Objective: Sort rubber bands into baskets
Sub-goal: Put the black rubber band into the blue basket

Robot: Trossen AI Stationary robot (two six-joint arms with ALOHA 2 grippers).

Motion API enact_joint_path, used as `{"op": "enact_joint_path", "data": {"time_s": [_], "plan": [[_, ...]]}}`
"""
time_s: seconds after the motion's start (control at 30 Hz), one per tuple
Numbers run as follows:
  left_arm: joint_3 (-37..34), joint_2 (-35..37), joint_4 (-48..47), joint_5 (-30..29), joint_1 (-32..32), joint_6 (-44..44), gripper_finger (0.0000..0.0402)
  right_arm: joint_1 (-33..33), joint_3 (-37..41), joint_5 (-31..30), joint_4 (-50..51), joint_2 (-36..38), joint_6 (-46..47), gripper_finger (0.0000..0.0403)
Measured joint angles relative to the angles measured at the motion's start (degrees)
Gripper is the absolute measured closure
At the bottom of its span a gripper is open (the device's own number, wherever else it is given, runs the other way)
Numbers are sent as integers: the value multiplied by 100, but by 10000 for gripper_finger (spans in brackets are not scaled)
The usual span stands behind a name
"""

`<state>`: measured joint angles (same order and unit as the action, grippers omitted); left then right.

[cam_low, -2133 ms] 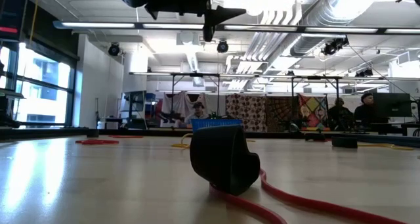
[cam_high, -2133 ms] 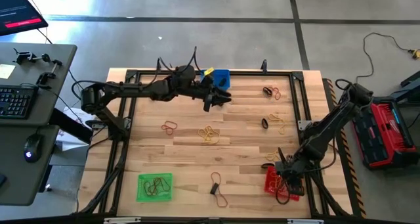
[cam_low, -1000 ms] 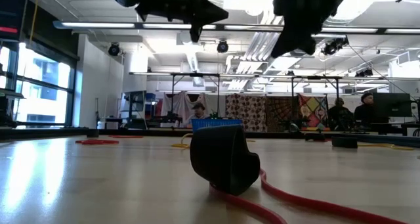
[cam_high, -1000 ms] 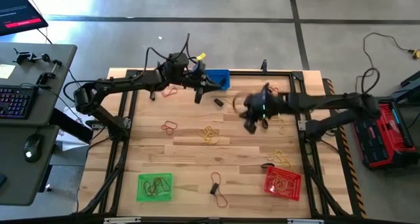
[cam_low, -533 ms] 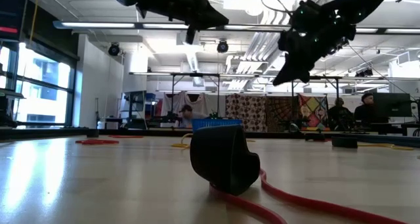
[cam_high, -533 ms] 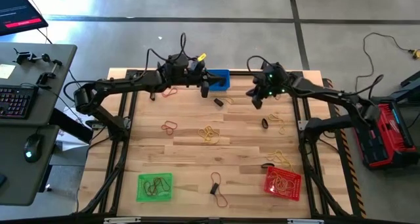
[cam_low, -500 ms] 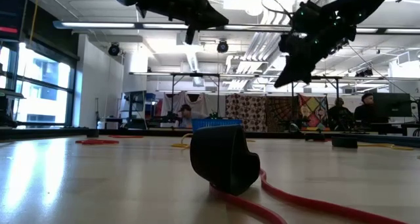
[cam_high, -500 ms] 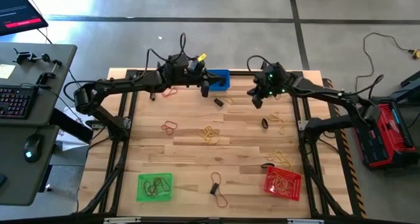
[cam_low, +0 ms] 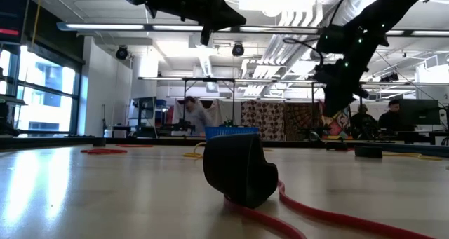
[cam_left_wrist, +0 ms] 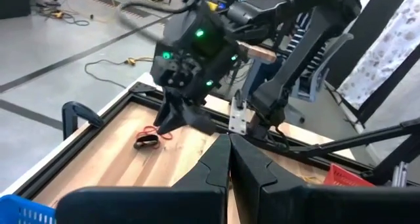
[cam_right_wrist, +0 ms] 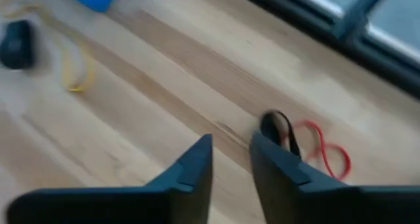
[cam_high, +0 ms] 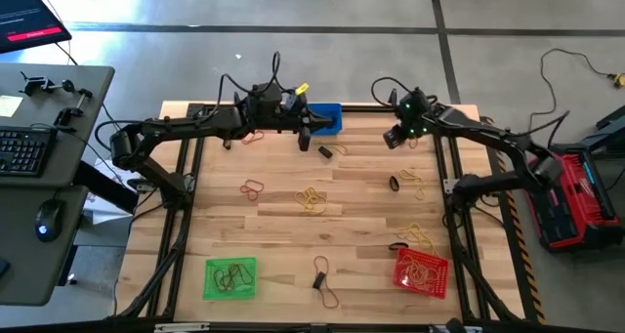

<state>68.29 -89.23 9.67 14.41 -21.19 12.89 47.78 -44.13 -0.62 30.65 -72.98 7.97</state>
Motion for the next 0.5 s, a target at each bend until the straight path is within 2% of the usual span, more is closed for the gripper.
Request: {"op": "enact_joint_path", "data": {"time_s": [0.13, 0.23, 0.37, 0.5], "plan": [[0, 0, -1, 20, 22, -161, 401, 141, 2, -90, 90, -473, 123, 249], [0, 0, -3, 34, 22, -198, 401, 218, 2, -337, -19, -862, 276, 232], [0, 0, -122, 35, 22, -204, 401, 363, 2, -557, -111, -1266, 380, 234], [-2, 0, -237, 35, 22, -124, 401, 442, 2, -492, -198, -1465, 326, 258]]}}
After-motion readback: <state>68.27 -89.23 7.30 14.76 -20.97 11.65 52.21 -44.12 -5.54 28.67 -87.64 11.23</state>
